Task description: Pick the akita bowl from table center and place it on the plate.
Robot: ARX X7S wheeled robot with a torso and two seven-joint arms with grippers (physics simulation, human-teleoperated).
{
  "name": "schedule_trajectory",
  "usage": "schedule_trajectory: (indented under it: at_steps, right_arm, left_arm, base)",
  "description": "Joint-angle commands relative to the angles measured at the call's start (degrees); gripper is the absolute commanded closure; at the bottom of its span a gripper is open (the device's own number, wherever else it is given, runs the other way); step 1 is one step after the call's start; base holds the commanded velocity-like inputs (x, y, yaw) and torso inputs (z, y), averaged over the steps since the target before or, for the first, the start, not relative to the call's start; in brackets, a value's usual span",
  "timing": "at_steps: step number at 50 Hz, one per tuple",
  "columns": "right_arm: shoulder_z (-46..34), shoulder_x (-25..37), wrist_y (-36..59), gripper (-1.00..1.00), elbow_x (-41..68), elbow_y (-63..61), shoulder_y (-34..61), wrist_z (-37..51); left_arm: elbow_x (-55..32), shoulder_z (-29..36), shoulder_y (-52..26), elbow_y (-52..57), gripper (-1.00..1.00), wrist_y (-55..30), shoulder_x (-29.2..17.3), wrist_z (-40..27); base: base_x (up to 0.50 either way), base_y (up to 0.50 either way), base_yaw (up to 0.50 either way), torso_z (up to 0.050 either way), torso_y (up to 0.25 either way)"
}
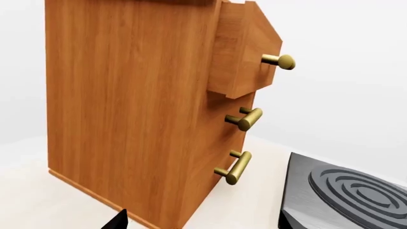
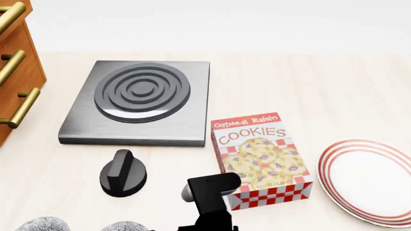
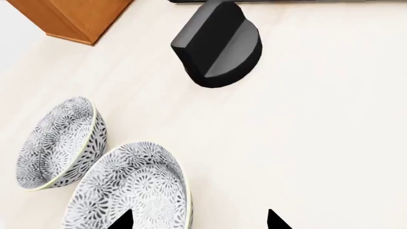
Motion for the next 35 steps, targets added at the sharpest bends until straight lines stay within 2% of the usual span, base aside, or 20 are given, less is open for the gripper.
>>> schedule_trajectory:
  at_steps: [1,17,35]
  right_arm:
    - [-2.47,-0.66,-0.51,-1.00,-1.15,3.03,1.60,-1.90]
    - [-4.72,-0.76,-0.71,-1.00,-1.18,2.51,1.80,-3.29]
    - [-6.70,-1.44,-3.88,-1.00,-2.67,8.37,2.28,-6.79]
  left_arm:
    - [-0.39,-0.04,0.27,-0.19,-1.00,0.30,0.01,-0.16]
    - [-0.77,-0.32,1.46,-0.84,-1.00,1.42,0.06,-0.12]
    - [-1.13,-0.02,1.41,-0.79,-1.00,1.35,-0.18,-0.50]
  base:
    - [0.00,0.00,0.00,0.000,0.000]
    - [0.00,0.00,0.00,0.000,0.000]
    - [0.00,0.00,0.00,0.000,0.000]
